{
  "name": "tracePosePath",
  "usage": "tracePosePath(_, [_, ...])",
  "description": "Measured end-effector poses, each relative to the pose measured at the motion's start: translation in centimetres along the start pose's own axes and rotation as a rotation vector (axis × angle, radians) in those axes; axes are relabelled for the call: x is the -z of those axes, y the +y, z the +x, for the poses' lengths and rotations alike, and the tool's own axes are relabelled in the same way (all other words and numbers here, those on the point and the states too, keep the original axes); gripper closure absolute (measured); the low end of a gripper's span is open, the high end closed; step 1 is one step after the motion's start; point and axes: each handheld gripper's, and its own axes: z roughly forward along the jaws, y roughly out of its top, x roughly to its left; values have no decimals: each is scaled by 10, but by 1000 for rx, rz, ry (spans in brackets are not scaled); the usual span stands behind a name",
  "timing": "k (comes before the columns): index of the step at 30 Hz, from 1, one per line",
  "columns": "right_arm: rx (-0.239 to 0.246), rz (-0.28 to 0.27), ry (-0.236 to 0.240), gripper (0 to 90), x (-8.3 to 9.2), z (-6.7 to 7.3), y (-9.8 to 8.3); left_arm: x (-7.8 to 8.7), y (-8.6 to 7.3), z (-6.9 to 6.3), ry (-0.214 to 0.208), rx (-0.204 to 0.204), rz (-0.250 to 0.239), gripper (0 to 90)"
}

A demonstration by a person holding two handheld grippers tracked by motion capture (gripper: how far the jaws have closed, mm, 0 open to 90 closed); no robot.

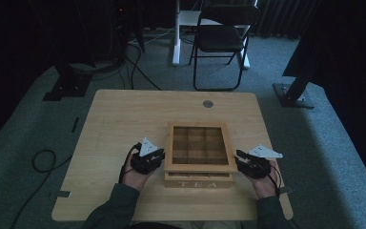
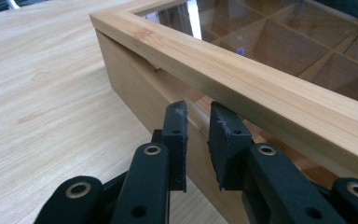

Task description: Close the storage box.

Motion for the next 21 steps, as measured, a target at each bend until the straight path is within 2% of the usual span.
tracePosePath(9, [5, 12, -8, 630, -1, 2, -3, -2, -2, -1, 6, -8, 10, 773])
tracePosePath(15, [18, 26, -20, 632, -2, 3, -5, -2, -6, -1, 12, -4, 15, 772])
tracePosePath(21, [8, 35, -18, 633, -2, 2, -8, -4, -8, -1, 21, 7, 21, 773])
